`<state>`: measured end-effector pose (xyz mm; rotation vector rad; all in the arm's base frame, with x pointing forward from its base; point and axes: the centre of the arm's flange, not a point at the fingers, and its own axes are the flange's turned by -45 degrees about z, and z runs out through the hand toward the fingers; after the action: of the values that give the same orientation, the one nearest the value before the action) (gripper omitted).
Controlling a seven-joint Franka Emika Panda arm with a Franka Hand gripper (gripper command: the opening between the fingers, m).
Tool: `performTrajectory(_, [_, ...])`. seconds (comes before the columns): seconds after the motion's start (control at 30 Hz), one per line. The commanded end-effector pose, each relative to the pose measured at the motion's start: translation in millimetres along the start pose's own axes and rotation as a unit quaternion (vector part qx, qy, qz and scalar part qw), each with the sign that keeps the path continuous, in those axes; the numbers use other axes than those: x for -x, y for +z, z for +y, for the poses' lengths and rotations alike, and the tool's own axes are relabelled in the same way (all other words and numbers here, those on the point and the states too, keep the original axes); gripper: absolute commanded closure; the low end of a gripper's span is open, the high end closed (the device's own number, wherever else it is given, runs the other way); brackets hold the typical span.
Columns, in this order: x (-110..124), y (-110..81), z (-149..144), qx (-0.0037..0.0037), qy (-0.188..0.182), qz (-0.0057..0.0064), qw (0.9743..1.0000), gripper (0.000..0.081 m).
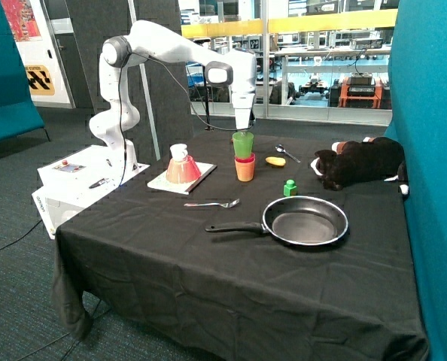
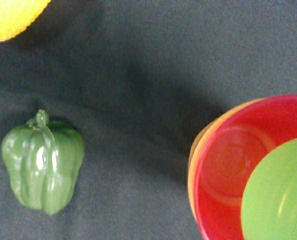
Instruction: Stack the cups
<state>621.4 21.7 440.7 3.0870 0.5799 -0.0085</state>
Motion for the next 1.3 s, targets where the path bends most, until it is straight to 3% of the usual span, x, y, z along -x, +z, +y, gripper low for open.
performTrajectory(0.0, [-3.9,8.7,-2.2,0.00022,-0.005,0.0027,1.0000,0.0808])
performTrajectory(0.5, [-12.9,19.1,-15.8,0.00024,-0.014,0.0027,0.9999,0.0808])
performTrajectory(0.57, [-11.9,21.0,-15.3,0.00019,0.004,0.0027,1.0000,0.0808])
performTrajectory(0.6, [-11.0,21.8,-14.1,0.00023,-0.010,0.0027,0.9999,0.0808])
performTrajectory(1.27, [8.8,38.0,-16.0,0.00023,-0.010,0.0027,1.0000,0.0808])
